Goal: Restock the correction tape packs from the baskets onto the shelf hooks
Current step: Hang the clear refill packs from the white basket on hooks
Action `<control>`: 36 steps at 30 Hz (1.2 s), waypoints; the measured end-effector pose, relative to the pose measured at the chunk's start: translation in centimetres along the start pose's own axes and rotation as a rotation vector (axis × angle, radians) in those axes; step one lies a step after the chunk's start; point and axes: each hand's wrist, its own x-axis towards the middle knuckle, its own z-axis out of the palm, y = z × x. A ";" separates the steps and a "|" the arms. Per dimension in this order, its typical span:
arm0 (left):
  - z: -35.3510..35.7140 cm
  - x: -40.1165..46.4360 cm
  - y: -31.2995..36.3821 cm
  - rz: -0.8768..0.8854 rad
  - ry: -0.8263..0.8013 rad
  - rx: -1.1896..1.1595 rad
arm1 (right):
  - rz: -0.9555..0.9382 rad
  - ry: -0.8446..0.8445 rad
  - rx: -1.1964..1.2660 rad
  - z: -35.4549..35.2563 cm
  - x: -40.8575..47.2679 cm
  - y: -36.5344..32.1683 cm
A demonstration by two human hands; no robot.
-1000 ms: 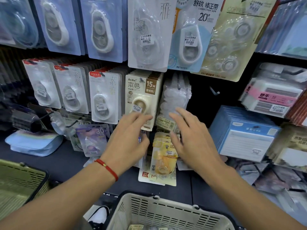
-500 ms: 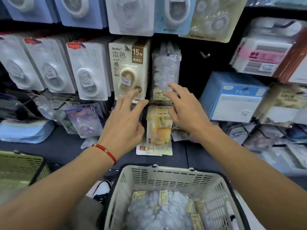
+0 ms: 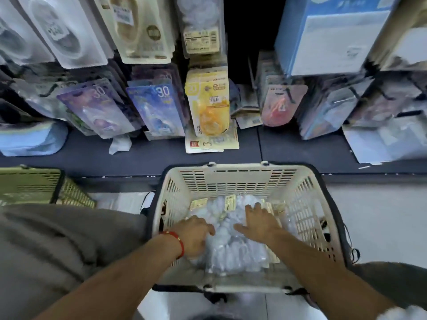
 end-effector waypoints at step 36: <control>-4.0 -0.5 0.4 -0.522 0.536 -1.579 | -0.252 -0.092 0.620 -2.8 -3.2 2.9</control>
